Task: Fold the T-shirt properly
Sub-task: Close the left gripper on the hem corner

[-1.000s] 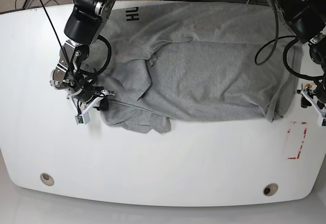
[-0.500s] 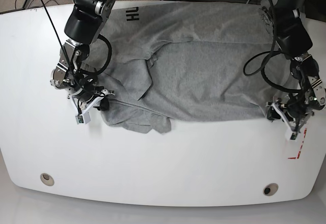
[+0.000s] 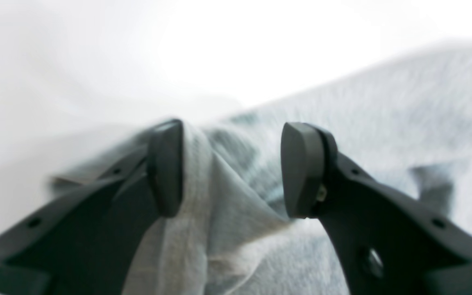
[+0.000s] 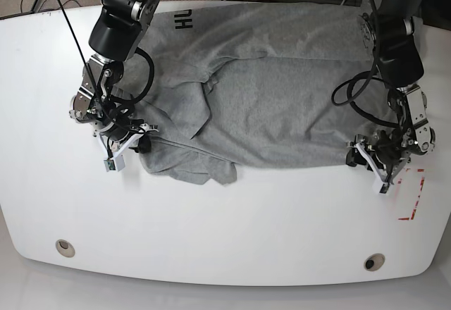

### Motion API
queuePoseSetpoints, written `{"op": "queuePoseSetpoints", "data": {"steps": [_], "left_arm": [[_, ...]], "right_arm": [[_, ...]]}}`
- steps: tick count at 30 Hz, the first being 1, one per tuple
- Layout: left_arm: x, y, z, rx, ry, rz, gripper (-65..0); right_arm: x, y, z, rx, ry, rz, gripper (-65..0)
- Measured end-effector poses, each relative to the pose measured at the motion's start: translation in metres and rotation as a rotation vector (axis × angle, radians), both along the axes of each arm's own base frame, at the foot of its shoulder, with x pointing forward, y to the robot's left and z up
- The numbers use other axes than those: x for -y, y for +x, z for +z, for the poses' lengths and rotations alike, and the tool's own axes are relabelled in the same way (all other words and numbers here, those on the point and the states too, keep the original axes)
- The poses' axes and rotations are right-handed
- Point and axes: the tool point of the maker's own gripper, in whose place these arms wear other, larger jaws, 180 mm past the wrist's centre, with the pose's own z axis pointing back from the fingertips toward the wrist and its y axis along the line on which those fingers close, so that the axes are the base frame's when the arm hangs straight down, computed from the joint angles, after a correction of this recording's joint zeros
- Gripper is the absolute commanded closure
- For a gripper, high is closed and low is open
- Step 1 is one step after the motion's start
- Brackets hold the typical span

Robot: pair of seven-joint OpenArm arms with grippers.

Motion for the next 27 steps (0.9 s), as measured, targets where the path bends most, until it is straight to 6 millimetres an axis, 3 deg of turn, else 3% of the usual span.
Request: {"op": "queuePoseSetpoints", "data": {"steps": [4,13,27], "left_arm": [[-0.009,-0.006,-0.004,-0.014,0.014,0.002,-34.4],[-0.039,-0.005,0.008,0.009,0.061,0.034,-33.9],[-0.054,-0.007,0.012,0.008,0.088,0.044,-33.9]], "right_arm": [[0.000,0.000,0.000,0.001,0.001,0.000,-1.7],[-0.001,0.000,0.000,0.000,0.001,0.000,-1.7],[-0.001,-0.004,-0.003,0.004,0.013,-0.006,-1.6]]}}
